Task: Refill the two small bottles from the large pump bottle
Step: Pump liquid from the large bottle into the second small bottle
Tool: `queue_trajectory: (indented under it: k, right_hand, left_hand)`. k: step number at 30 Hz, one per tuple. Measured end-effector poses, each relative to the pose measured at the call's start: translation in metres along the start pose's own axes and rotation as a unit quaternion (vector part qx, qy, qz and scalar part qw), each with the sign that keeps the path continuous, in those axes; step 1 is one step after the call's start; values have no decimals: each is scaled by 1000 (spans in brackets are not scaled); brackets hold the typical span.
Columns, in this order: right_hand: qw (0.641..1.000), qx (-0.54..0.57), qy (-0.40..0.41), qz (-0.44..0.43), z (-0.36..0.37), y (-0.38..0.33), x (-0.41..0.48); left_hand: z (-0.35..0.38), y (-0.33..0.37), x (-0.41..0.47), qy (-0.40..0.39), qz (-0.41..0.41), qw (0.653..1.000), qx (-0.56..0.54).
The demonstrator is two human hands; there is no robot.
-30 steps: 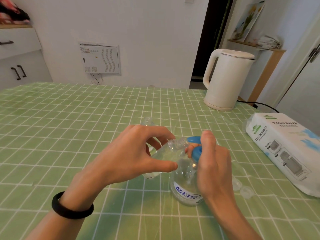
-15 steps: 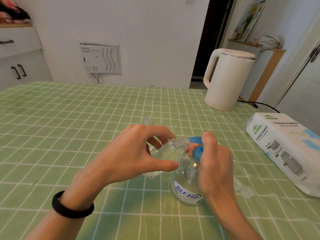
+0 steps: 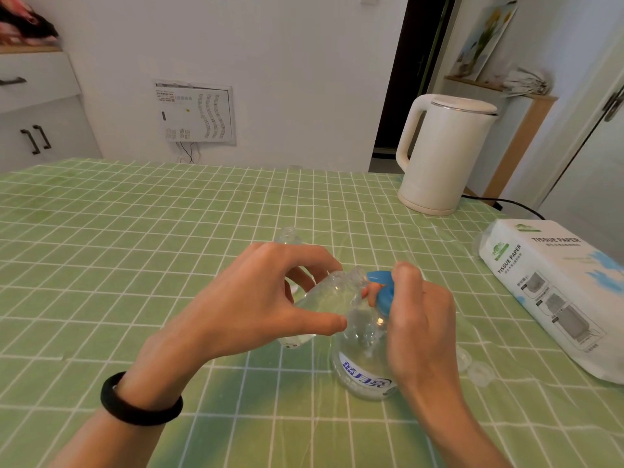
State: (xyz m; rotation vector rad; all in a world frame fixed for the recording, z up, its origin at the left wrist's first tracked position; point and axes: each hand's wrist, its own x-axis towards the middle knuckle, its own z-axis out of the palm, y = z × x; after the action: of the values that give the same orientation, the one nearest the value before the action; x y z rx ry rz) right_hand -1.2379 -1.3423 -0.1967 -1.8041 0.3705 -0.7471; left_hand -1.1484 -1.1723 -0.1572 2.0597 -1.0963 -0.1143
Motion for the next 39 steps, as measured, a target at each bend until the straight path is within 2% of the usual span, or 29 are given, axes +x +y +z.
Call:
queue_trajectory:
  k: [21, 29, 39]
  right_hand:
    - [999, -23, 26, -14, 2, 4, -1]
    - [999, -22, 34, -21, 2, 7, -2]
    - [996, -31, 76, -25, 10, 16, 7]
  left_hand:
    - [1, -3, 1, 4, 1, 1000, -5]
    - [8, -5, 3, 0, -6, 997, -76]
    - [11, -6, -1, 12, -16, 994, -104]
